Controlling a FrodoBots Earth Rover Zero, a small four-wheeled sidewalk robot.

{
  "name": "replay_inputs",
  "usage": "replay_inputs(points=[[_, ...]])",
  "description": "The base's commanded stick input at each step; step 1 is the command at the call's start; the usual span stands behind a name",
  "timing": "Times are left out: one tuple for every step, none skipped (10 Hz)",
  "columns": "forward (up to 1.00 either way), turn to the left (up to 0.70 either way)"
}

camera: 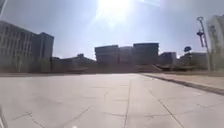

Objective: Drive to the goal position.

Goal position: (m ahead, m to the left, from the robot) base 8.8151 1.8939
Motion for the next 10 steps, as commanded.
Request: replay_inputs(points=[[1.0,0.06],[1.0,0.06],[1.0,0.06],[1.0,0.06],[1.0,0.06],[1.0,0.06],[1.0,0.06],[1.0,0.06],[1.0,0.06],[1.0,0.06]])
